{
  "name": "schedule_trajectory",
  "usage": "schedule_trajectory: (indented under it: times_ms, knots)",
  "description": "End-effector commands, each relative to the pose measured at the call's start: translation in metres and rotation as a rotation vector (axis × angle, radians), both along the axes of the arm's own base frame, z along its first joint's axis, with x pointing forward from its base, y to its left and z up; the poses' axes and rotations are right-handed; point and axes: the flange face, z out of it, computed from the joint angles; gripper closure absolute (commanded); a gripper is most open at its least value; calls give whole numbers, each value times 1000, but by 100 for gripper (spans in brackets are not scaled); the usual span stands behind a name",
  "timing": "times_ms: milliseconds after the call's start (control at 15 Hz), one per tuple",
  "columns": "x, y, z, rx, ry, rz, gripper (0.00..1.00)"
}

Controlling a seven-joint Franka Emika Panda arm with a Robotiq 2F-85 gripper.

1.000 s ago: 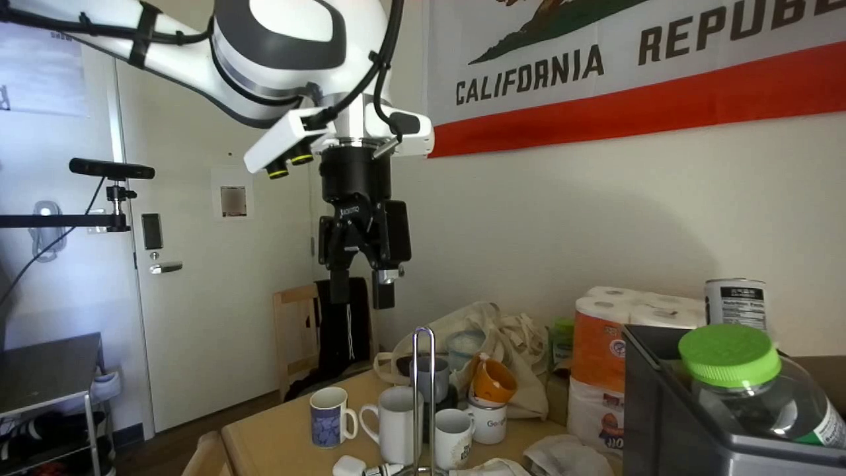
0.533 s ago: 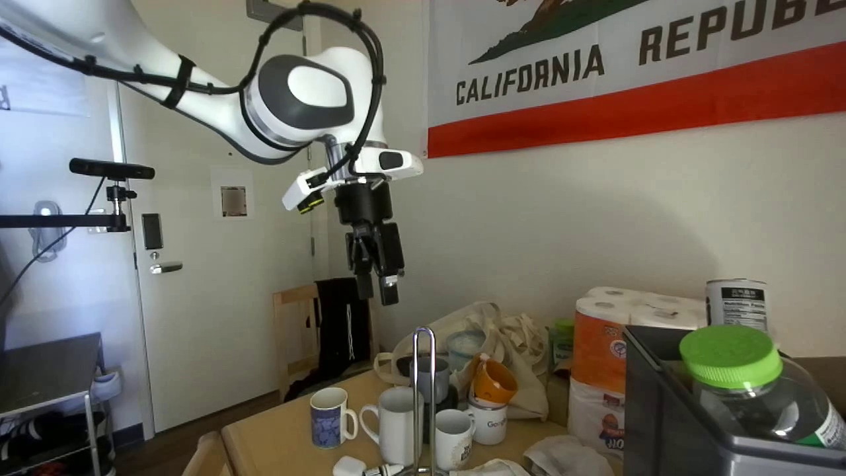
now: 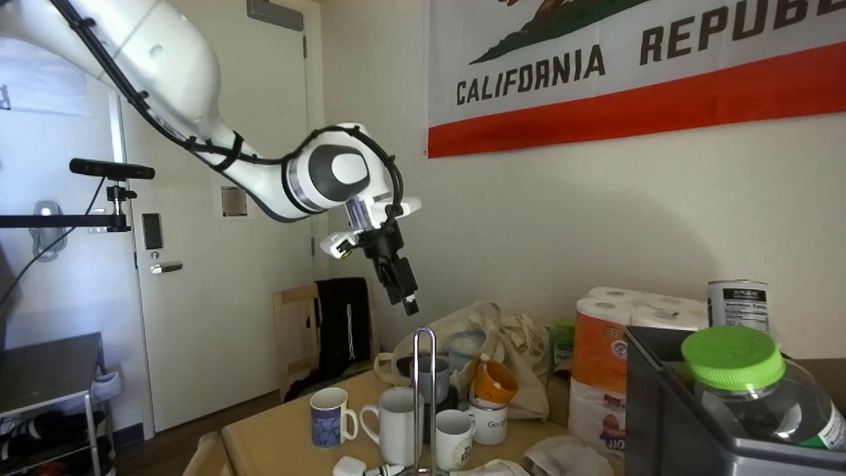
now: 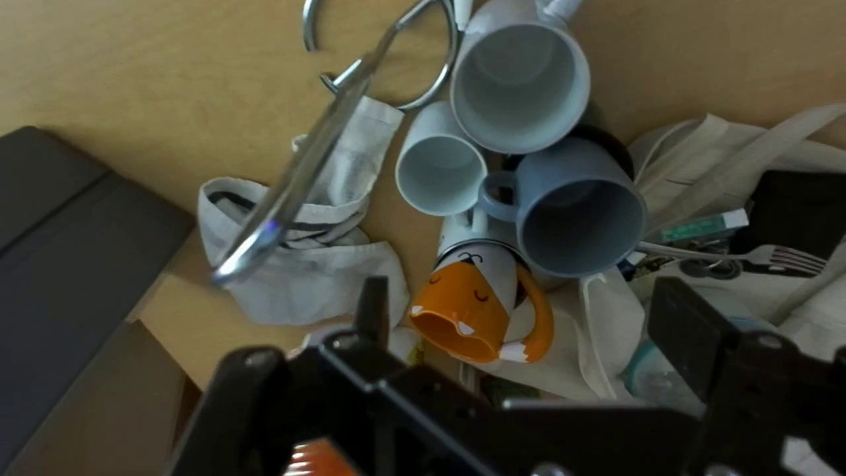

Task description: Take the gray cup from the black cup and put it on the table

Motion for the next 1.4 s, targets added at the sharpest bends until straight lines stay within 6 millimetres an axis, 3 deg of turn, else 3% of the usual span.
schedule_trajectory:
  times_ms: [0,200,400,733,1333]
  knots:
    - [34,5,-51,41,-40,-38,0]
    - [49,7,-95,76,-65,-60,0]
    - [62,13,-119,94,-97,-81,0]
    - [78,21,-132,52,-113,-79,0]
    - [80,21,-157,-1,-78,-122,0]
